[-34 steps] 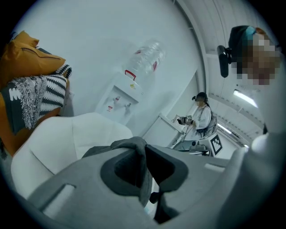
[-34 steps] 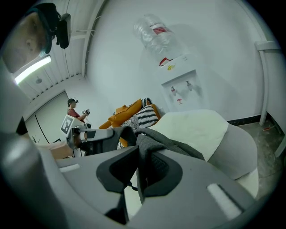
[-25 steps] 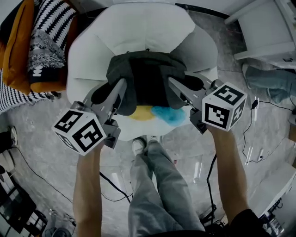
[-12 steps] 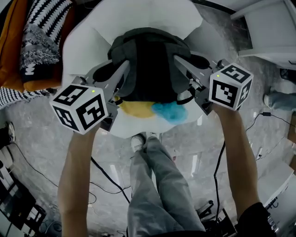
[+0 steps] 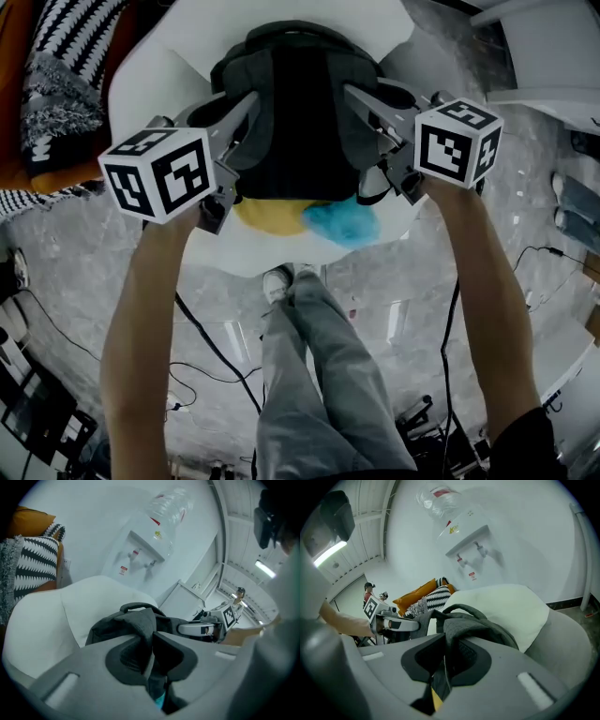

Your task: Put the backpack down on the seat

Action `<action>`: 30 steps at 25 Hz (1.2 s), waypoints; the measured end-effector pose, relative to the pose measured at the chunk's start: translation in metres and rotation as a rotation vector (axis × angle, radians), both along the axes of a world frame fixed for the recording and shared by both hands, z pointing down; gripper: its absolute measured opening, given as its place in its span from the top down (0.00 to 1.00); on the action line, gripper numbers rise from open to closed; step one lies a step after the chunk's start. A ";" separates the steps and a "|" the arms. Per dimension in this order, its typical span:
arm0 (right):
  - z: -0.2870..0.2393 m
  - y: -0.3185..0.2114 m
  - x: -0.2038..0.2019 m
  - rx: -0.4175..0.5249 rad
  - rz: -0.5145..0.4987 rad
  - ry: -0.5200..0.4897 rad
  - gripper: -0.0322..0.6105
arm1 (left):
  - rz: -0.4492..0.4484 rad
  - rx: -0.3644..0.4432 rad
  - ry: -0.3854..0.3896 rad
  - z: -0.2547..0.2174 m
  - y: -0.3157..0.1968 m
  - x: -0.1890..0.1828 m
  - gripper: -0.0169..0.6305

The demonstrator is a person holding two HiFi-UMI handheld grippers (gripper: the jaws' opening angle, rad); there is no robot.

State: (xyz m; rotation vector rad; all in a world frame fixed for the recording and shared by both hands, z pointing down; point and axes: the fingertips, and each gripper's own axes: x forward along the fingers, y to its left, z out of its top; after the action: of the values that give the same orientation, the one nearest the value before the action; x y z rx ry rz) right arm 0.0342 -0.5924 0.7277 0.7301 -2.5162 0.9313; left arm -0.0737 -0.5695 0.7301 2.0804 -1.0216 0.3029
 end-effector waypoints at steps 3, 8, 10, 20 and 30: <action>0.018 -0.005 0.003 -0.011 0.012 0.009 0.89 | -0.014 -0.013 -0.014 0.014 -0.008 0.005 0.91; 0.041 -0.013 0.007 -0.038 0.062 0.012 0.89 | -0.005 -0.051 -0.078 0.037 -0.007 0.009 0.91; 0.058 -0.011 0.007 -0.063 0.079 0.041 0.89 | 0.001 -0.069 -0.114 0.050 -0.005 0.007 0.91; 0.112 -0.015 0.024 -0.171 0.268 0.101 0.86 | -0.039 -0.183 -0.161 0.106 0.007 0.007 0.90; 0.107 -0.014 0.036 -0.172 0.301 0.125 0.65 | -0.060 -0.159 -0.149 0.095 0.012 -0.005 0.74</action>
State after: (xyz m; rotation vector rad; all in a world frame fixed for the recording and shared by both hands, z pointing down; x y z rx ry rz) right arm 0.0702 -0.6060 0.8351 1.0942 -2.2224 1.1462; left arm -0.0788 -0.5577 0.8251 1.9024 -1.1086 0.4980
